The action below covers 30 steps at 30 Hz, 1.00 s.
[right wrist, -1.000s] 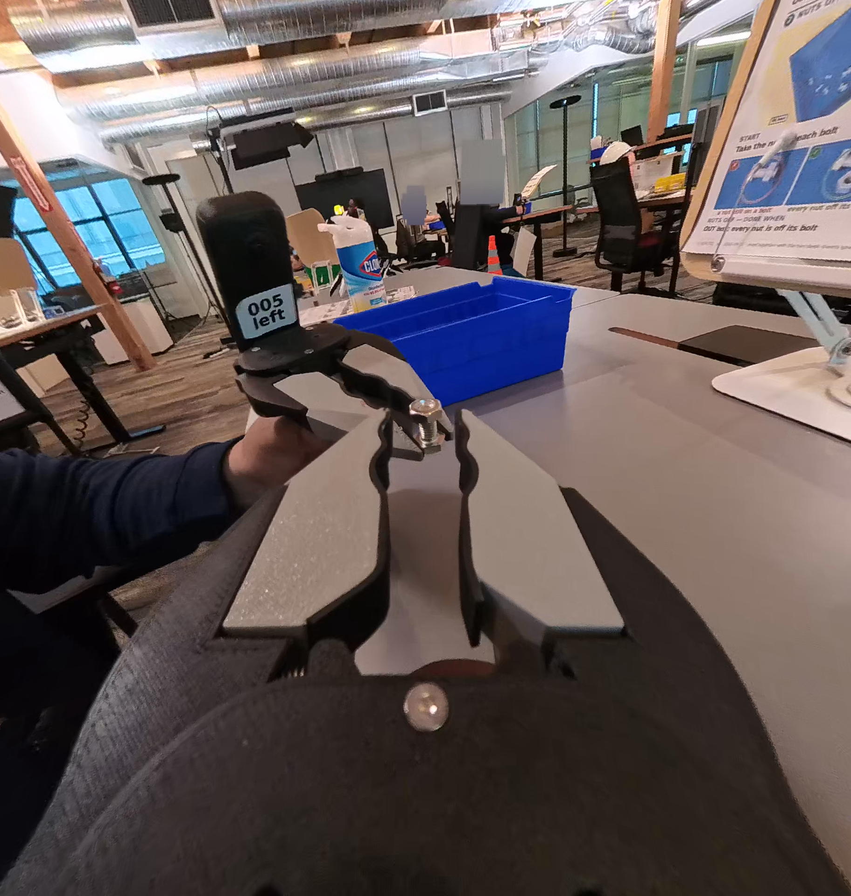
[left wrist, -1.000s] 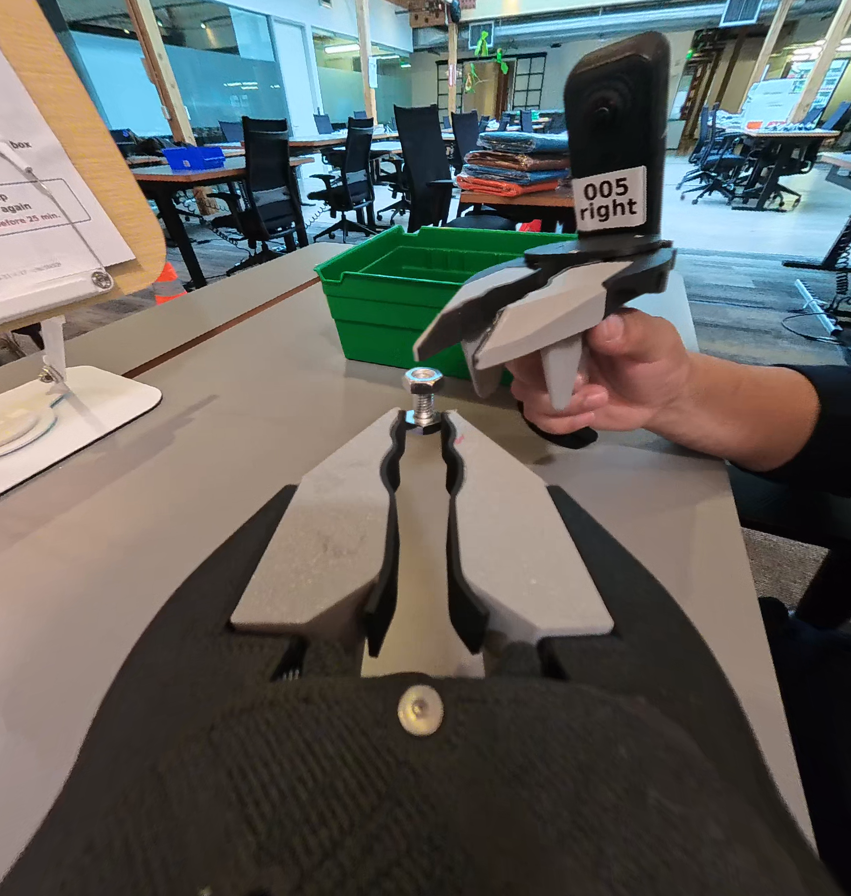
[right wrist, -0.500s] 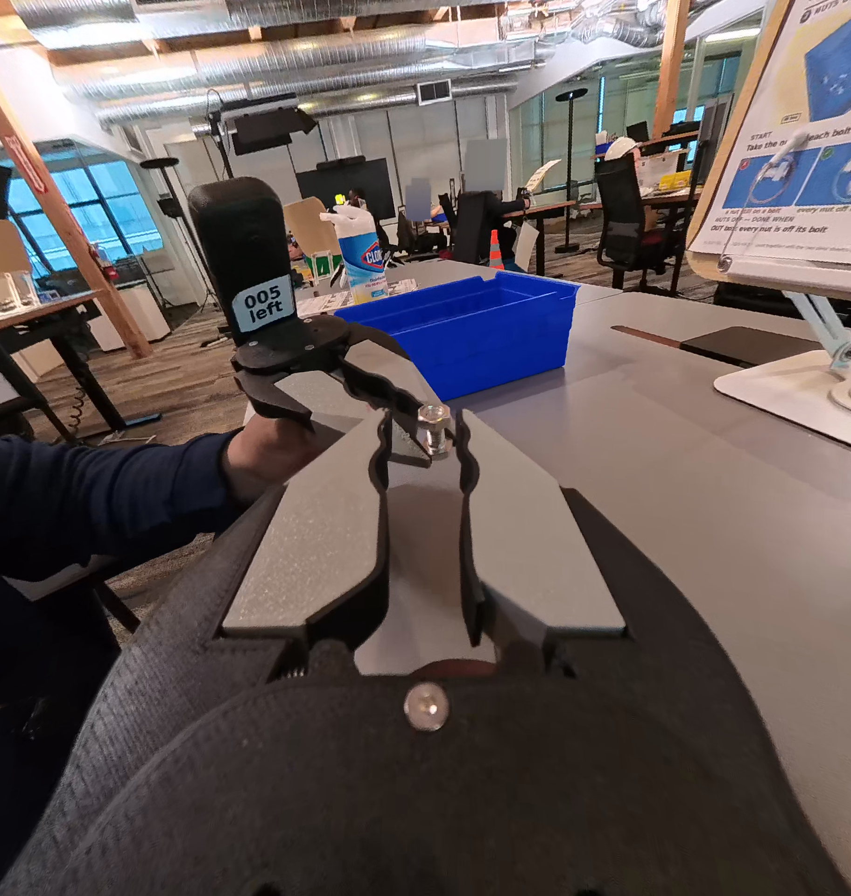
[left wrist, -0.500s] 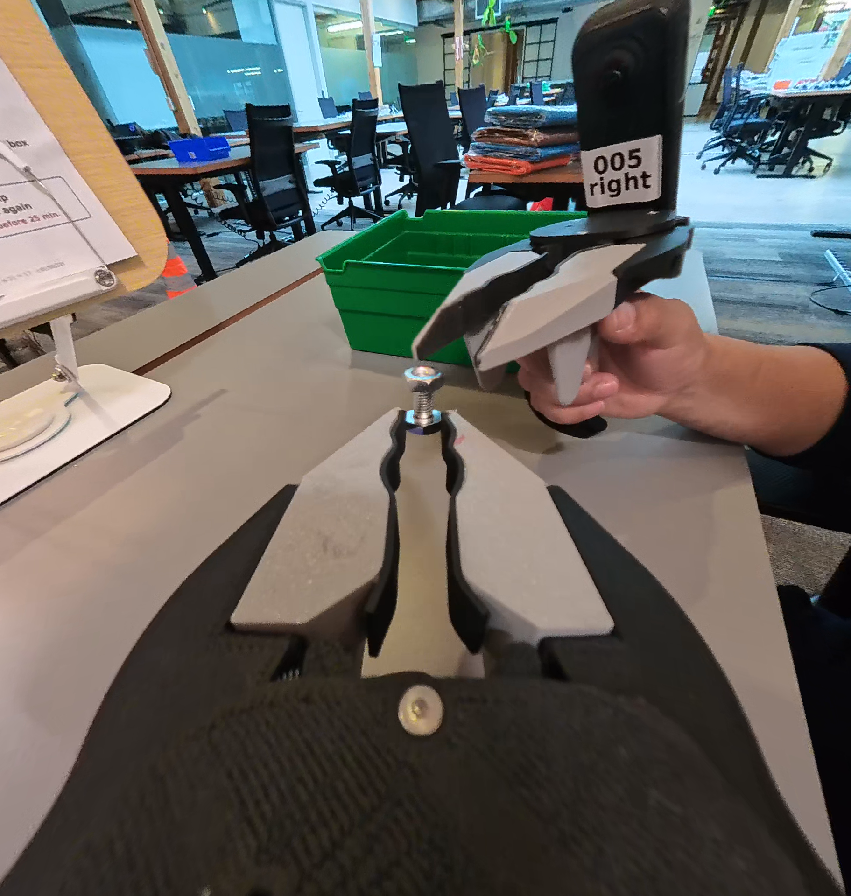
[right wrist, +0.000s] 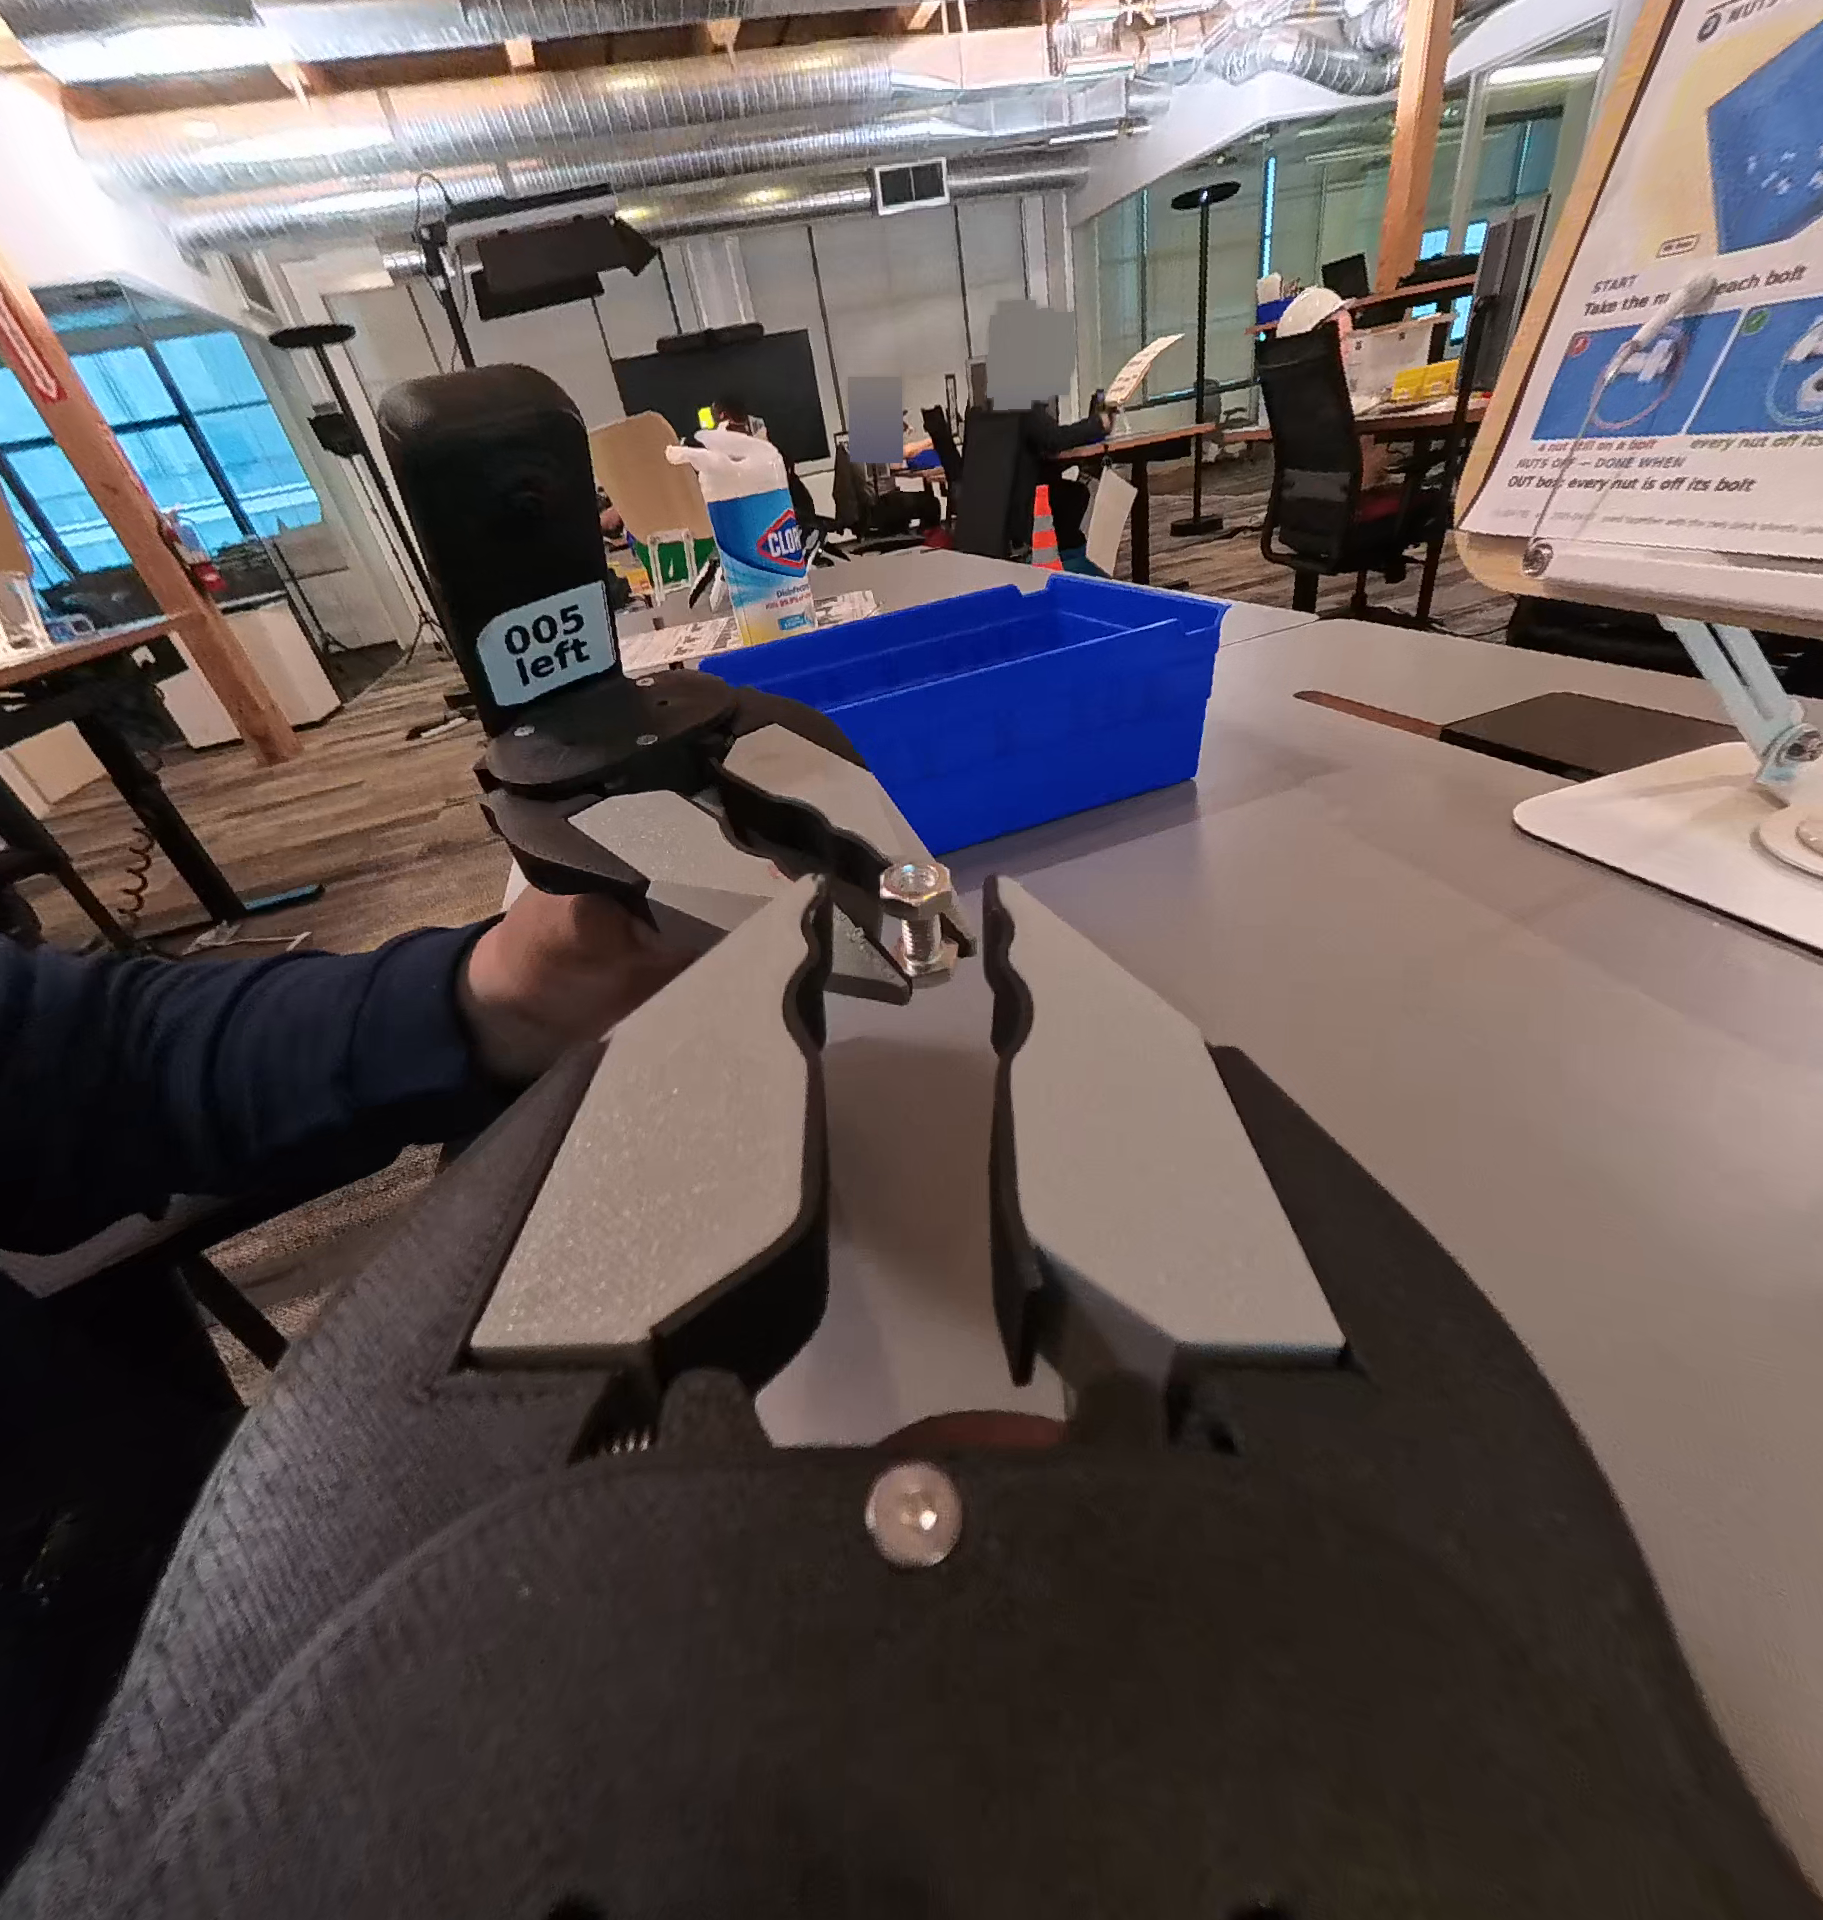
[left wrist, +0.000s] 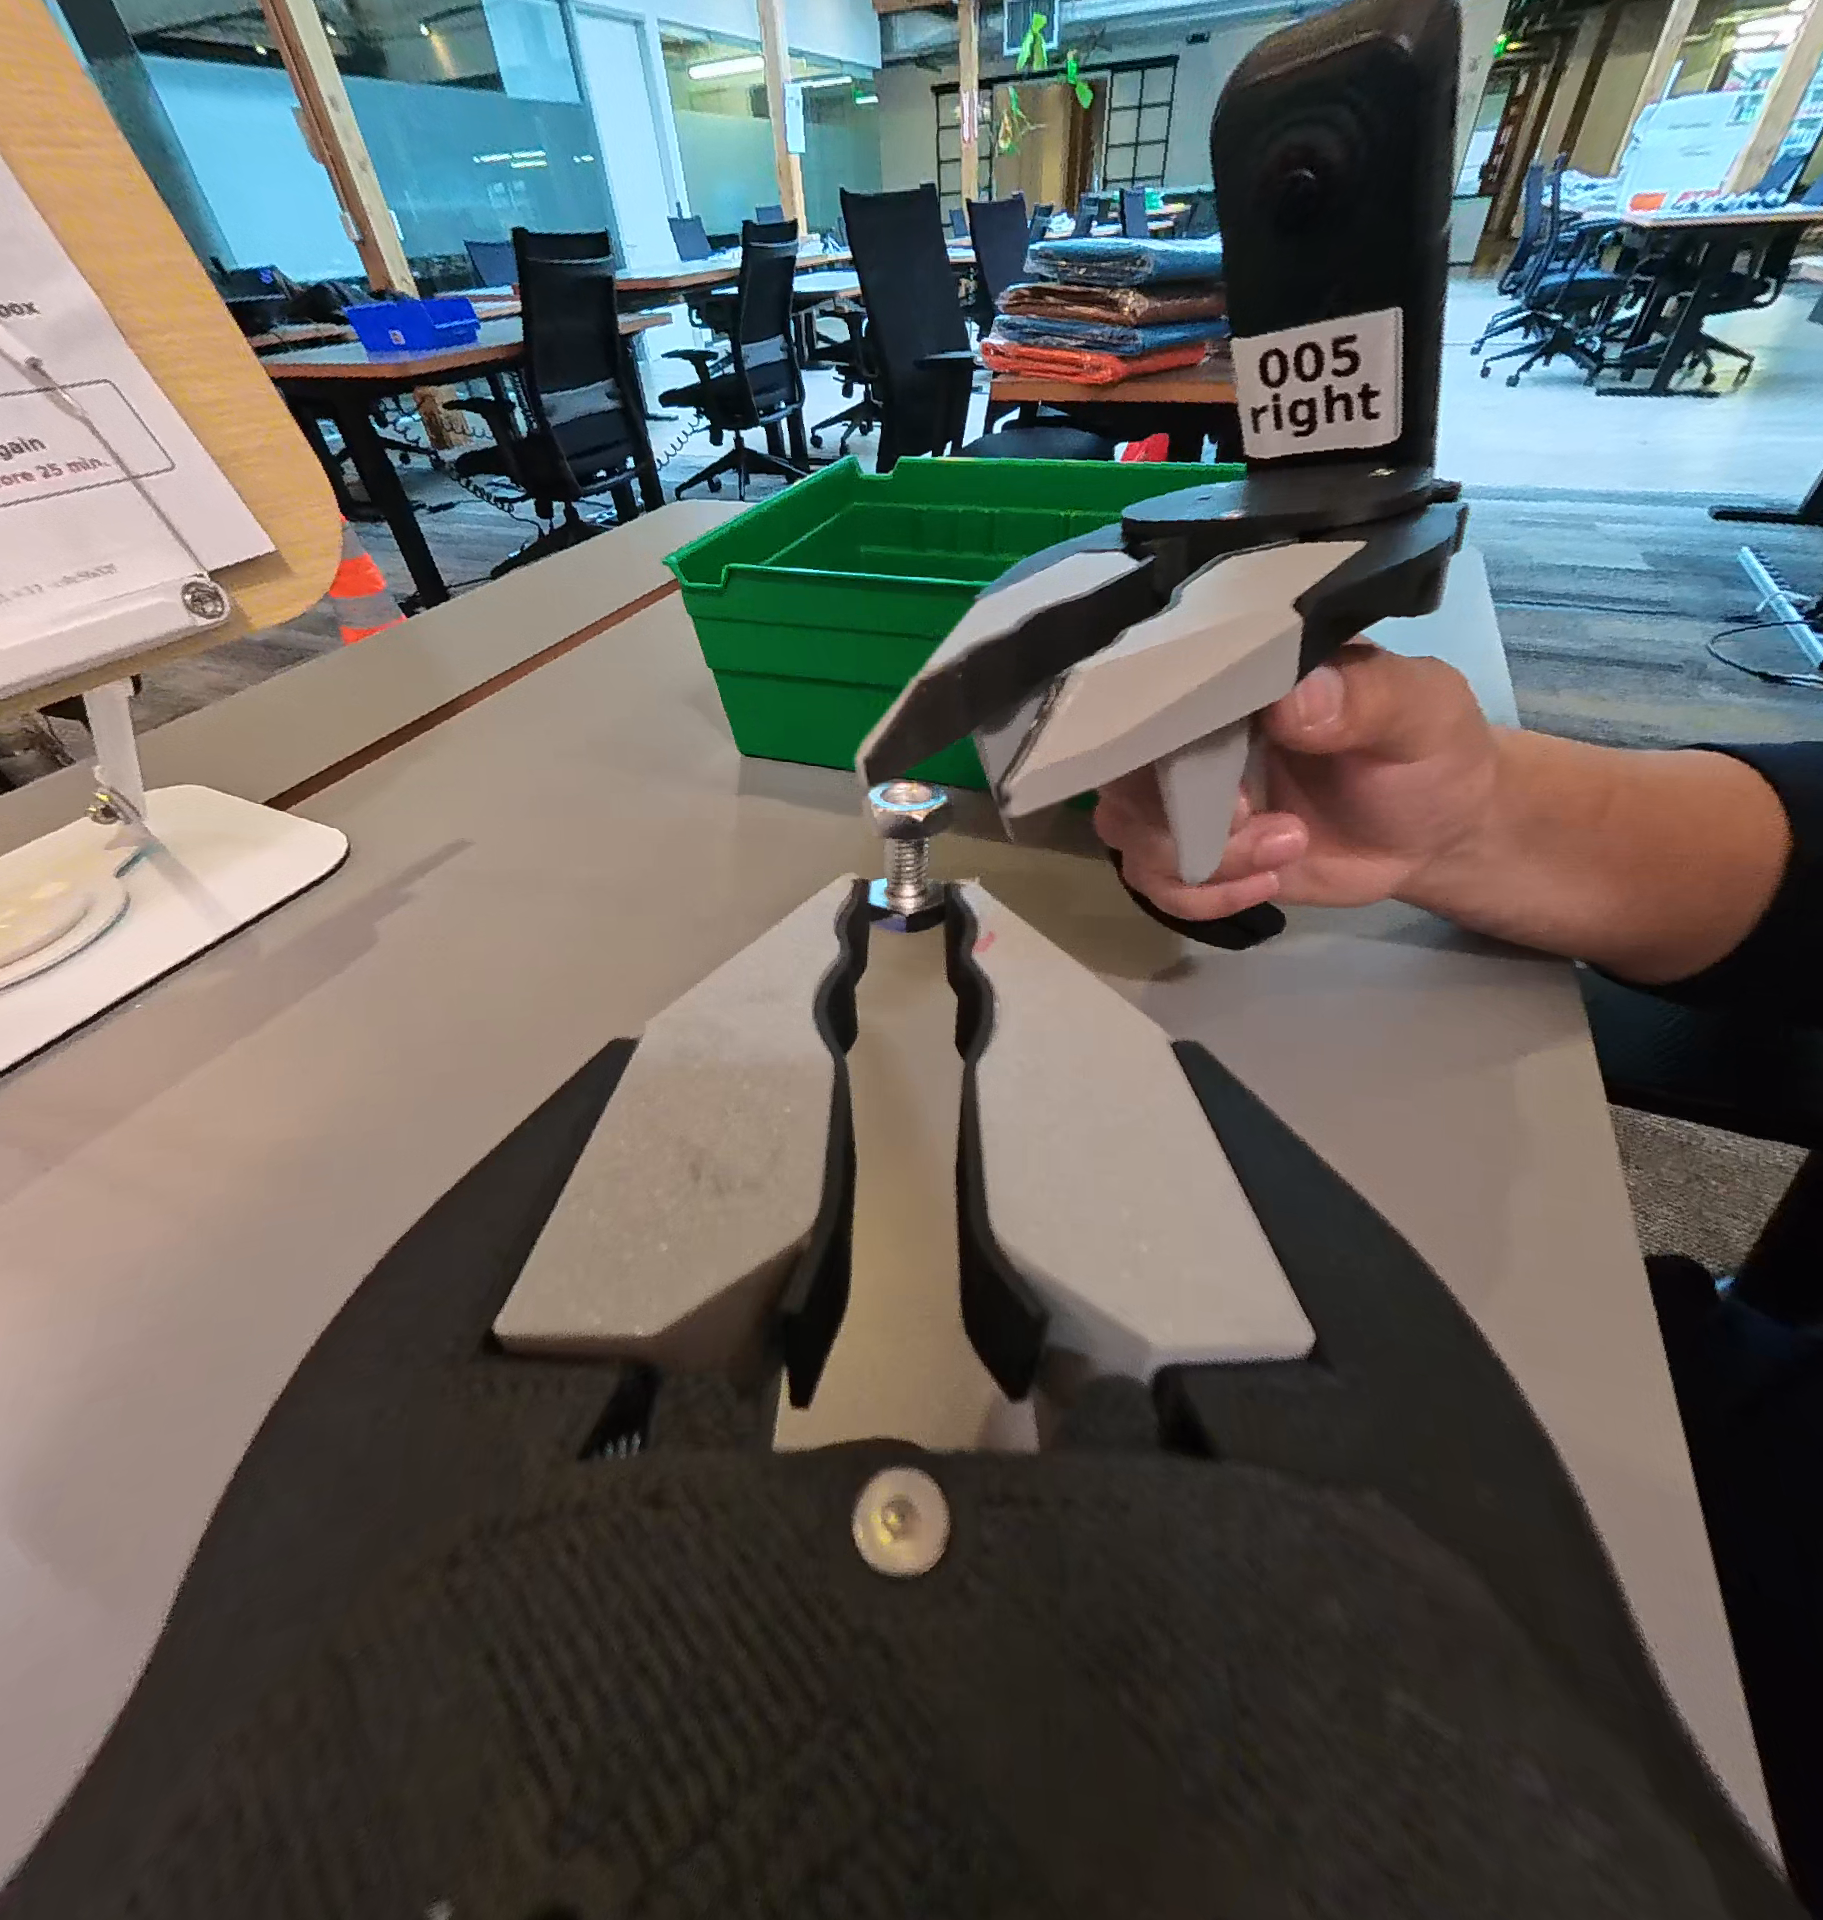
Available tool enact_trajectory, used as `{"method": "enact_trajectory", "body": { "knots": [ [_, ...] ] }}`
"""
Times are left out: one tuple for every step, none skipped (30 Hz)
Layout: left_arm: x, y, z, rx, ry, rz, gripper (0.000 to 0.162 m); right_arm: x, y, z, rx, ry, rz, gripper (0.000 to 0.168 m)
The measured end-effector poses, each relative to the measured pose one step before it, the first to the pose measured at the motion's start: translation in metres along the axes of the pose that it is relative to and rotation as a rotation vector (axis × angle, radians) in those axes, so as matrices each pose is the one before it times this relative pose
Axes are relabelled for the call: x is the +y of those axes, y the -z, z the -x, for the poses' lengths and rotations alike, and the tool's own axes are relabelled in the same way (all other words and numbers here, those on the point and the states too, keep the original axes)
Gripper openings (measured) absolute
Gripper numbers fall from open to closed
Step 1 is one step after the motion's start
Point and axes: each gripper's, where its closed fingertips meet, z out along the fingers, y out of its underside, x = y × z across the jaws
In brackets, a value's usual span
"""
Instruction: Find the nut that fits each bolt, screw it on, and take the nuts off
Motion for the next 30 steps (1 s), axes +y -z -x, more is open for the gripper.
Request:
{"method": "enact_trajectory", "body": {
  "knots": [
    [0.00047, -0.00054, -0.00074, 0.0027, -0.0017, 0.0029, 0.012, 0.00208, -0.00142, 0.00110, -0.0029, 0.0044, 0.0100, 0.024],
    [0.00037, -0.00077, -0.00109, 0.0016, -0.0043, 0.0028, 0.012, 0.00252, -0.00222, 0.00176, -0.0041, 0.0061, 0.0120, 0.023],
    [0.00051, -0.00104, -0.00150, 0.0023, -0.0052, 0.0037, 0.012, 0.00245, -0.00250, 0.00173, -0.0024, 0.0070, 0.0122, 0.022],
    [0.00094, -0.00123, -0.00202, 0.0059, -0.0049, 0.0057, 0.012, 0.00140, -0.00248, 0.00074, 0.0043, 0.0071, 0.0058, 0.024],
    [0.00072, -0.00145, -0.00216, 0.0060, -0.0042, 0.0053, 0.012, 0.00065, -0.00205, 0.00133, -0.0023, 0.0037, 0.0025, 0.025],
    [0.00053, -0.00117, -0.00158, 0.0030, -0.0053, 0.0027, 0.012, 0.00018, -0.00135, 0.00030, 0.0001, -0.0022, 0.0001, 0.026],
    [0.00044, -0.00100, -0.00161, 0.0057, -0.0029, 0.0039, 0.012, 0.00061, -0.00080, 0.00115, -0.0075, -0.0042, 0.0027, 0.027],
    [0.00035, -0.00066, -0.00047, -0.0008, -0.0011, 0.0018, 0.012, 0.00035, -0.00017, 0.00053, -0.0053, -0.0043, 0.0024, 0.028],
    [-0.00015, 0.00001, 0.00056, -0.0039, -0.0003, -0.0012, 0.012, -0.00012, 0.00058, -0.00030, 0.0009, -0.0011, 0.0000, 0.029],
    [-0.00039, 0.00058, 0.00131, -0.0047, 0.0044, -0.0030, 0.012, -0.00076, 0.00113, -0.00101, 0.0053, 0.0018, -0.0006, 0.029],
    [-0.00054, 0.00096, 0.00216, -0.0066, 0.0084, -0.0052, 0.012, -0.00165, 0.00197, -0.00179, 0.0096, 0.0033, -0.0050, 0.029],
    [-0.00060, 0.00130, 0.00262, -0.0082, 0.0090, -0.0061, 0.012, -0.00246, 0.00254, -0.00173, 0.0083, 0.0019, -0.0100, 0.029],
    [-0.00046, 0.00136, 0.00247, -0.0066, 0.0083, -0.0048, 0.012, -0.00265, 0.00262, -0.00116, 0.0042, -0.0016, -0.0117, 0.028],
    [-0.00036, 0.00107, 0.00250, -0.0079, 0.0078, -0.0043, 0.012, -0.00154, 0.00211, -0.00112, 0.0026, -0.0033, -0.0074, 0.026],
    [-0.00017, 0.00074, 0.00262, -0.0102, 0.0067, -0.0029, 0.012, -0.00015, 0.00131, -0.00178, 0.0077, -0.0018, 0.0004, 0.025],
    [0.00015, 0.00037, 0.00221, -0.0089, 0.0059, -0.0005, 0.012, 0.00088, 0.00052, -0.00207, 0.0111, 0.0010, 0.0054, 0.023],
    [0.00051, -0.00013, 0.00107, -0.0026, 0.0055, 0.0015, 0.012, 0.00122, -0.00030, -0.00100, 0.0065, 0.0027, 0.0058, 0.023],
    [0.00048, -0.00053, -0.00041, 0.0039, 0.0038, 0.0027, 0.012, 0.00103, -0.00098, 0.00084, -0.0024, 0.0024, 0.0040, 0.022],
    [0.00071, -0.00074, -0.00144, 0.0068, -0.0015, 0.0043, 0.012, 0.00072, -0.00159, 0.00133, -0.0035, 0.0010, 0.0024, 0.023],
    [0.00085, -0.00103, -0.00210, 0.0068, -0.0075, 0.0060, 0.012, 0.00055, -0.00160, 0.00023, 0.0043, 0.0020, 0.0012, 0.024],
    [0.00073, -0.00110, -0.00222, 0.0049, -0.0104, 0.0055, 0.012, 0.00078, -0.00177, 0.00091, -0.0018, 0.0020, 0.0038, 0.024],
    [0.00049, -0.00121, -0.00198, 0.0025, -0.0104, 0.0040, 0.012, 0.00028, -0.00173, 0.00056, 0.0008, -0.0025, 0.0005, 0.025],
    [0.00041, -0.00126, -0.00296, 0.0105, -0.0064, 0.0043, 0.012, 0.00042, -0.00166, 0.00169, -0.0080, -0.0037, -0.0005, 0.025],
    [0.00048, -0.00122, -0.00203, 0.0063, -0.0029, 0.0038, 0.012, 0.00038, -0.00169, 0.00094, -0.0040, -0.0057, 0.0003, 0.027],
    [0.00035, -0.00101, -0.00177, 0.0066, -0.0015, 0.0023, 0.012, 0.00050, -0.00102, 0.00078, -0.0049, -0.0019, 0.0017, 0.027],
    [0.00048, -0.00066, -0.00059, 0.0013, 0.0004, 0.0018, 0.012, 0.00066, -0.00055, 0.00023, -0.0015, -0.0003, 0.0042, 0.027],
    [-0.00006, 0.00006, 0.00025, -0.0019, 0.0000, -0.0006, 0.012, 0.00031, 0.00028, -0.00067, 0.0032, 0.0024, 0.0030, 0.027],
    [-0.00043, 0.00057, 0.00111, -0.0046, 0.0026, -0.0038, 0.012, -0.00035, 0.00088, -0.00095, 0.0037, 0.0021, 0.0012, 0.027],
    [-0.00058, 0.00093, 0.00161, -0.0046, 0.0052, -0.0051, 0.012, -0.00136, 0.00175, -0.00202, 0.0098, 0.0015, -0.0047, 0.027],
    [-0.00070, 0.00104, 0.00168, -0.0034, 0.0077, -0.0054, 0.012, -0.00215, 0.00238, -0.00220, 0.0099, 0.0005, -0.0089, 0.028]
  ]
}}
